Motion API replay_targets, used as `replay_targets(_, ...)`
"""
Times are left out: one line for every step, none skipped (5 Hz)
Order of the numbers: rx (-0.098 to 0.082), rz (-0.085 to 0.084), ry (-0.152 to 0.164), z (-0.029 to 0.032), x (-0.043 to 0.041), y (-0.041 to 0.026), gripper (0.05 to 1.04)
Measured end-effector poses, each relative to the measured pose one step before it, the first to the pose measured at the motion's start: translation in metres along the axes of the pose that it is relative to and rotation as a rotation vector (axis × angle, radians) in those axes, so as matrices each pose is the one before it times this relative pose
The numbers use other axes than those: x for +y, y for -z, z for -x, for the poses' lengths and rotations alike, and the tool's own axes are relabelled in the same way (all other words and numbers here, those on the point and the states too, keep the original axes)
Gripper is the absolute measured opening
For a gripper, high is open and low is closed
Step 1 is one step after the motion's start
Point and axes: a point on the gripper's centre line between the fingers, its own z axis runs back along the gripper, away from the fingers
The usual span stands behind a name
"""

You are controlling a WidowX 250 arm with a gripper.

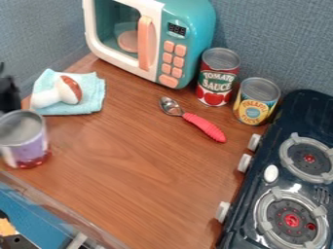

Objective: Move the can to the right side of the table

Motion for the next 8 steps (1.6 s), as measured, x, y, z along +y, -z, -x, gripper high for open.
replay_targets(-0.0100,-0.0078,-0.0377,0.02362,0.00029,-0.00397,0.999)
replay_targets(-0.0027,0.0237,-0.0467,0.02719,-0.00026,-0.00550,0.999)
replay_targets(0.0168,-0.0048,-0.0029,0.02828,0.00149,-0.00016,0.999)
replay_targets(-0.0116,0.0128,-0.0041,0.04180,-0.00369,0.00069,0.999)
replay_targets(-0.0035,0.0129,0.0404,0.03843,-0.00381,-0.00236,0.999)
replay_targets(0.0013,0.0014,0.0268,0.03387,-0.00306,0.00011,0.999)
replay_targets(0.0023,-0.0058,0.0423,0.03473,-0.00285,0.00045,0.999)
replay_targets(0.0006,-0.0017,0.0024,0.00447,-0.00028,-0.00171,0.999)
